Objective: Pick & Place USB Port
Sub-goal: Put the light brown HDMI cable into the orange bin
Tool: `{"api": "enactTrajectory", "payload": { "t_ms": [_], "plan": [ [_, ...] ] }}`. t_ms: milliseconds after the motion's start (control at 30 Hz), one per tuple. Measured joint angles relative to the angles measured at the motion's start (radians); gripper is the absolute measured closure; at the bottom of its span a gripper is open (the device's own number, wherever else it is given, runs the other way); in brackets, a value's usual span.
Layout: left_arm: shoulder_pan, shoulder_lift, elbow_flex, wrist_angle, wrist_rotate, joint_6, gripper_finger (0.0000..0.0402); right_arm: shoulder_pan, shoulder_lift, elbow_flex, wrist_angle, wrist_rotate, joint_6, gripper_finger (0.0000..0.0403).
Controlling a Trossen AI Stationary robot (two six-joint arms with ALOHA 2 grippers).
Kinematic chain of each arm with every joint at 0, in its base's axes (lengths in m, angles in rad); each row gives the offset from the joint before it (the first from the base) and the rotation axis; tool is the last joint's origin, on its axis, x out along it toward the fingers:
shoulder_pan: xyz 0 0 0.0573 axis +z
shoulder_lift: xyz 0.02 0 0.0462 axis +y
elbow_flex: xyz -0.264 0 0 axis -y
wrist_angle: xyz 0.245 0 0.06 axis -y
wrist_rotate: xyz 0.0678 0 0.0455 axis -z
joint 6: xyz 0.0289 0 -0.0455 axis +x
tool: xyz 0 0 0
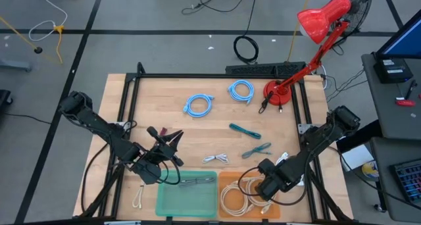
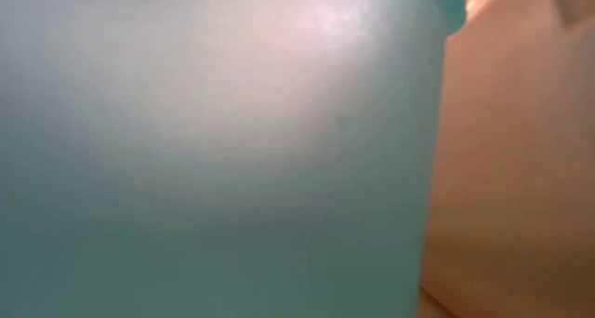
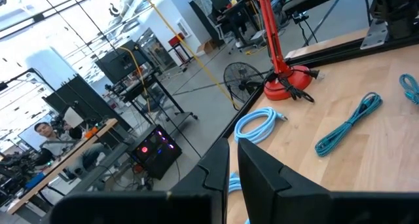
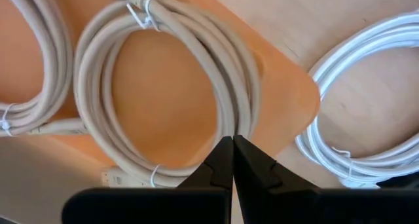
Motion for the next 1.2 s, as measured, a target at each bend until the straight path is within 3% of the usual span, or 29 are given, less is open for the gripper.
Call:
{"api": "enactTrajectory", "payload": {
  "t_ms": [400,867,1200],
  "plan": [
    [0.000,0.000,0.000,0.000,0.000,-0.002,0.0366,-0.009,0.095,0.000,0.010,-0.036,-0.052,0.0403],
    [0.000,0.000,0.000,-0.007,-0.001,-0.002,0.0366,-0.013,0.113,-0.001,0.015,-0.028,-0.054,0.0403],
    [0.000,0.000,0.000,-0.007,-0.001,0.000,0.0366,-0.016,0.107,-0.149,0.238,-0.083,-0.019,0.0403]
  ]
}}
